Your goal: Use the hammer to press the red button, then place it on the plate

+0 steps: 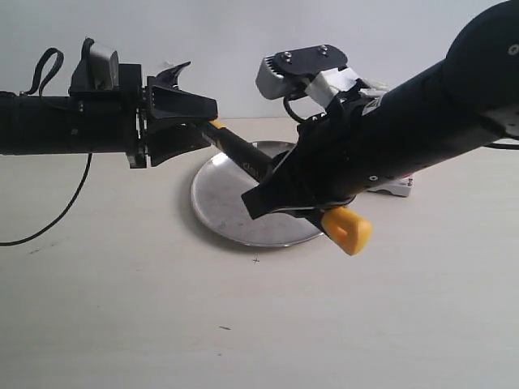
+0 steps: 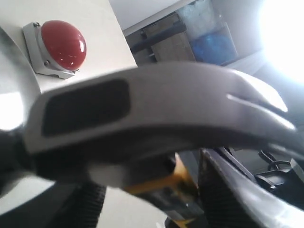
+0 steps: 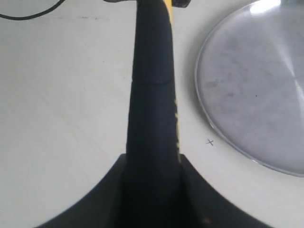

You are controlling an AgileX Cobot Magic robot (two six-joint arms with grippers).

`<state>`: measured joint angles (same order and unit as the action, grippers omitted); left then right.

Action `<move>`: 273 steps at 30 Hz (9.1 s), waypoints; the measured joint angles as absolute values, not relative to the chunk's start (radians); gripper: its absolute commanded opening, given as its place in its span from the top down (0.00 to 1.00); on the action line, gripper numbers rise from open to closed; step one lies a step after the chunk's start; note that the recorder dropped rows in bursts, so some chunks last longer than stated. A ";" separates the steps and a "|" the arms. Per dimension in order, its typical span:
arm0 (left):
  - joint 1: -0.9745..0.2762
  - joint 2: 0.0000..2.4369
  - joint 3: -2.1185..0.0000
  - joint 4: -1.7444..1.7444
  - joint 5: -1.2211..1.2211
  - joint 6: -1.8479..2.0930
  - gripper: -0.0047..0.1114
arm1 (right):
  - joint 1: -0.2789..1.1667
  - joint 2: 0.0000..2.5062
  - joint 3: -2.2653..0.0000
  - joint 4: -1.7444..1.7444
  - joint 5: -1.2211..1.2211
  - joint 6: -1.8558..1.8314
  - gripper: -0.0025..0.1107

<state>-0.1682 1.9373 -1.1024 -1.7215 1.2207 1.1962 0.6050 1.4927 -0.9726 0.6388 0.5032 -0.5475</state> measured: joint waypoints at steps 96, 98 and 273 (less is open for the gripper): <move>0.000 0.033 -0.003 -1.310 0.027 0.781 0.96 | 0.022 1.356 -0.798 0.350 0.526 -0.298 0.98; 0.000 0.033 -0.003 -1.311 0.029 0.783 0.96 | 0.022 1.356 -0.798 0.351 0.525 -0.298 0.98; 0.000 0.033 -0.003 -1.318 0.052 0.792 0.96 | 0.544 2.269 -1.293 -0.342 -0.243 1.189 0.63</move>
<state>0.0000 0.0331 -0.0027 -1.3179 0.0518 0.7916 0.5438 2.2693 -1.2927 -0.3423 -0.2433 1.1894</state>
